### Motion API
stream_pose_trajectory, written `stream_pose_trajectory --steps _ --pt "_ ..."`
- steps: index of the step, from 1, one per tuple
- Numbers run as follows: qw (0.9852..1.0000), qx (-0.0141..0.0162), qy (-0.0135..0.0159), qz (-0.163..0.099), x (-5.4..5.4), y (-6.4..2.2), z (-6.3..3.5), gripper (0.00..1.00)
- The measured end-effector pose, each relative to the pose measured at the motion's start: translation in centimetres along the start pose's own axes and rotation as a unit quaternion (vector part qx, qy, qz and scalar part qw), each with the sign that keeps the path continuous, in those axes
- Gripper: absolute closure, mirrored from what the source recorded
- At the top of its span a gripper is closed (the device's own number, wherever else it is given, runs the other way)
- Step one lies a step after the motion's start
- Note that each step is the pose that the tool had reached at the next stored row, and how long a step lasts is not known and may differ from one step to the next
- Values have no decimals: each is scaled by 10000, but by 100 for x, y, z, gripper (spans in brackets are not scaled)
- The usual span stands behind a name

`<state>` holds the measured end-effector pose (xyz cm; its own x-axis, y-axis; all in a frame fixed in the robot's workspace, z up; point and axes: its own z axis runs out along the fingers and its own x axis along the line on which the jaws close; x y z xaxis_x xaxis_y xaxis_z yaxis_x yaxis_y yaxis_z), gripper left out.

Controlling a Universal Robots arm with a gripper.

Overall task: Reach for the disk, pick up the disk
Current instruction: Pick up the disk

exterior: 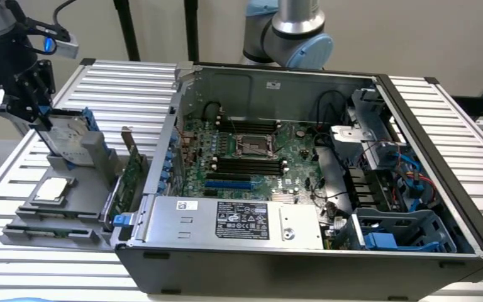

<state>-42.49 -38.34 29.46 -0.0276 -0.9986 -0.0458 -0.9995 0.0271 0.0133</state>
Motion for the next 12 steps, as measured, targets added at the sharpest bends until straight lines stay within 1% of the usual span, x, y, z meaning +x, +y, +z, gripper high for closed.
stream_pose_trajectory --steps 8,12 --pt "10000 -1 -15 -1 1 0 0 67" --pt "10000 0 -17 -2 0 0 0 67"
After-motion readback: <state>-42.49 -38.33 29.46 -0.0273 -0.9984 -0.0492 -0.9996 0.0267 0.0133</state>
